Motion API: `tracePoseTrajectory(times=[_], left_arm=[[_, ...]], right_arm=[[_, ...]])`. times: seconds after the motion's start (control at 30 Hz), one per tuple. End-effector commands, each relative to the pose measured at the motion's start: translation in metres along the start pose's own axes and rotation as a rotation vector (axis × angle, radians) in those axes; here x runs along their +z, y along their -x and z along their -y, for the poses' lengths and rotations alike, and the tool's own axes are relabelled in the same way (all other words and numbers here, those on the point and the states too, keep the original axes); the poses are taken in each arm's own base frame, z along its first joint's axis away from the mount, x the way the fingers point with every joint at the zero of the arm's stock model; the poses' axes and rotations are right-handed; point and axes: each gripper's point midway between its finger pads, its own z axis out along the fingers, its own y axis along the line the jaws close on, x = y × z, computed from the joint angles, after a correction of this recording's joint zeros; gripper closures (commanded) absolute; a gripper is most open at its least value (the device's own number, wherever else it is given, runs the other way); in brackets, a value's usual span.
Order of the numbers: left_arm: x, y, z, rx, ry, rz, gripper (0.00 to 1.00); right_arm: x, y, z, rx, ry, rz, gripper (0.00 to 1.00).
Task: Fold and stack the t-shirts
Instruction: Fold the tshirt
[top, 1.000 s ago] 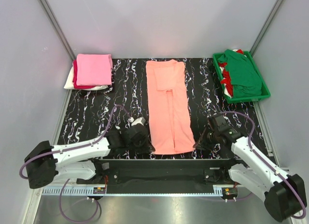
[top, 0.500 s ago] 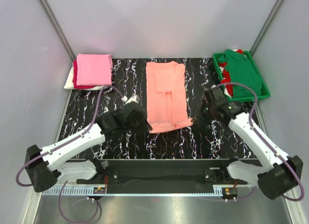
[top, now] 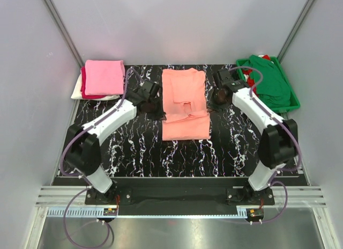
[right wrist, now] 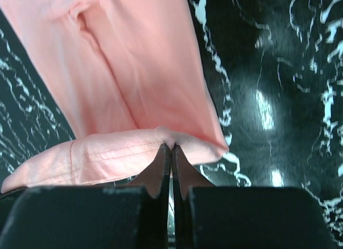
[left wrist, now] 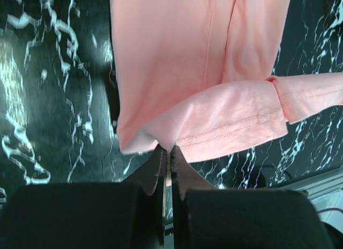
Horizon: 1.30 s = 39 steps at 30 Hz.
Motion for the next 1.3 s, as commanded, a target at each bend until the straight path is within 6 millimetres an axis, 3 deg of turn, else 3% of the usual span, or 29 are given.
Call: tracePoseTrajectory(times=[0.0, 0.27, 0.33, 0.4, 0.67, 0.7, 0.73, 0.77, 0.8, 0.83, 0.87, 0.9, 0.93, 0.97, 1.0, 1.07, 1.1, 1.13, 1.17, 1.2, 1.23, 1.27], left_arm=[[0.008, 0.024, 0.012, 0.072, -0.066, -0.026, 0.99], [0.048, 0.059, 0.004, 0.056, -0.060, -0.062, 0.99], [0.061, 0.062, -0.002, 0.051, -0.062, -0.093, 0.99], [0.064, 0.068, 0.005, 0.059, -0.098, -0.104, 0.99], [0.102, 0.084, -0.014, 0.031, -0.075, -0.145, 0.92], [0.106, 0.085, -0.017, 0.021, -0.070, -0.156, 0.91], [0.113, 0.097, -0.019, -0.003, -0.076, -0.151, 0.86], [0.116, 0.103, -0.017, -0.015, -0.099, -0.157, 0.81], [0.115, 0.111, -0.018, -0.037, -0.093, -0.164, 0.72], [0.116, 0.136, -0.015, -0.059, -0.107, -0.127, 0.65], [0.113, 0.151, -0.011, -0.071, -0.130, -0.107, 0.55], [0.111, 0.159, -0.008, -0.087, -0.141, -0.105, 0.50], [0.115, 0.171, -0.015, -0.137, -0.141, -0.097, 0.47], [0.101, 0.192, -0.001, -0.138, -0.192, -0.052, 0.46], [0.094, 0.204, -0.004, -0.161, -0.206, -0.028, 0.44], [0.083, 0.210, -0.004, -0.199, -0.219, -0.009, 0.40], [0.064, 0.219, 0.004, -0.181, -0.246, 0.038, 0.33], [0.057, 0.217, 0.005, -0.163, -0.250, 0.047, 0.32], [0.064, 0.201, -0.006, -0.169, -0.224, 0.016, 0.31], [0.044, 0.198, -0.001, -0.149, -0.233, 0.039, 0.31], [0.041, 0.189, -0.003, -0.137, -0.228, 0.036, 0.31], [0.041, 0.175, -0.010, -0.137, -0.213, 0.022, 0.31]], right_arm=[[0.010, 0.031, -0.006, -0.020, 0.000, 0.055, 1.00], [0.055, 0.047, -0.008, -0.003, -0.024, 0.007, 1.00], [0.061, 0.052, -0.009, 0.003, -0.028, 0.007, 1.00], [0.071, 0.058, -0.010, 0.002, -0.029, 0.003, 1.00], [0.114, 0.071, 0.000, 0.010, -0.069, -0.037, 1.00], [0.114, 0.085, -0.006, 0.006, -0.052, -0.012, 0.97], [0.128, 0.081, 0.002, 0.003, -0.084, -0.048, 0.93], [0.132, 0.088, 0.001, 0.004, -0.085, -0.046, 0.83], [0.124, 0.114, -0.013, 0.008, -0.025, -0.008, 0.74], [0.138, 0.112, -0.009, 0.005, -0.030, -0.049, 0.64], [0.139, 0.121, -0.010, 0.013, -0.026, -0.047, 0.53], [0.118, 0.158, -0.024, 0.026, 0.030, 0.036, 0.39], [0.126, 0.153, -0.015, 0.047, 0.004, -0.007, 0.34], [0.119, 0.165, -0.016, 0.066, 0.017, 0.016, 0.31], [0.102, 0.182, -0.021, 0.088, 0.057, 0.055, 0.30], [0.076, 0.194, -0.026, 0.107, 0.092, 0.097, 0.30], [0.088, 0.183, -0.018, 0.113, 0.075, 0.070, 0.29], [0.052, 0.188, -0.027, 0.096, 0.120, 0.122, 0.29], [0.047, 0.181, -0.025, 0.095, 0.129, 0.120, 0.29], [0.069, 0.142, -0.002, 0.106, 0.072, 0.027, 0.29], [0.041, 0.150, -0.013, 0.104, 0.147, 0.105, 0.29], [0.042, 0.136, -0.008, 0.106, 0.158, 0.091, 0.29]])
